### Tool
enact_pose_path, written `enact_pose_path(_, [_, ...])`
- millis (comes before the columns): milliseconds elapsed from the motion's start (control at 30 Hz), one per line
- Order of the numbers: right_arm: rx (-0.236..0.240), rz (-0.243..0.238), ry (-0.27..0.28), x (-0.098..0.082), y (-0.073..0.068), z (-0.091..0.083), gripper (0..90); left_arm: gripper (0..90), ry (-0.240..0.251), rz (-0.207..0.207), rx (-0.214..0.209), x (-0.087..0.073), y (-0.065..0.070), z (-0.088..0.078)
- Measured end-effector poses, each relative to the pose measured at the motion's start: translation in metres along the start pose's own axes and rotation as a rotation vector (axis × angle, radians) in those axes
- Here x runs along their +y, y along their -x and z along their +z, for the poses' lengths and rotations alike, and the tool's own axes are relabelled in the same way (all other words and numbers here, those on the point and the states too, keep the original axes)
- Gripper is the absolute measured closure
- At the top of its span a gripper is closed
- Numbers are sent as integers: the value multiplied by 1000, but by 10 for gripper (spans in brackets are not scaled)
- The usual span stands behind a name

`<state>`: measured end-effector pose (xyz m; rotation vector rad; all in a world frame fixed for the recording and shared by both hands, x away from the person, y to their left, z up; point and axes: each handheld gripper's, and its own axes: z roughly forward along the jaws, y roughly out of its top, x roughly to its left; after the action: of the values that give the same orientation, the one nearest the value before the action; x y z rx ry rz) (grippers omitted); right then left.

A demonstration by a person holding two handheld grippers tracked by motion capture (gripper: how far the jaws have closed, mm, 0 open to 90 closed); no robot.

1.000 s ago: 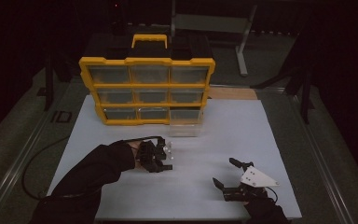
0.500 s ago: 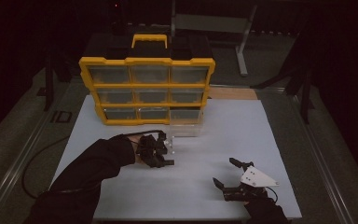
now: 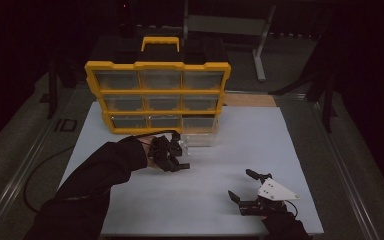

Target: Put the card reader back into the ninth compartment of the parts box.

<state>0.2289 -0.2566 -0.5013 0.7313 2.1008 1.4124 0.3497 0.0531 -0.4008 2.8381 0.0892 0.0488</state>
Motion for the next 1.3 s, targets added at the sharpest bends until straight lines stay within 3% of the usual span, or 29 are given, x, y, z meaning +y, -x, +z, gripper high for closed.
enact_pose_path(600, [-1,1,2,0,0,0,91,742,45,-35,34,14,-20,-22])
enact_pose_path(933, [1,0,2,0,-1,0,91,741,106,-77,62,18,-33,-34])
enact_pose_path(1300, [4,5,4,0,-1,0,91,741,143,-110,55,25,-47,-41])
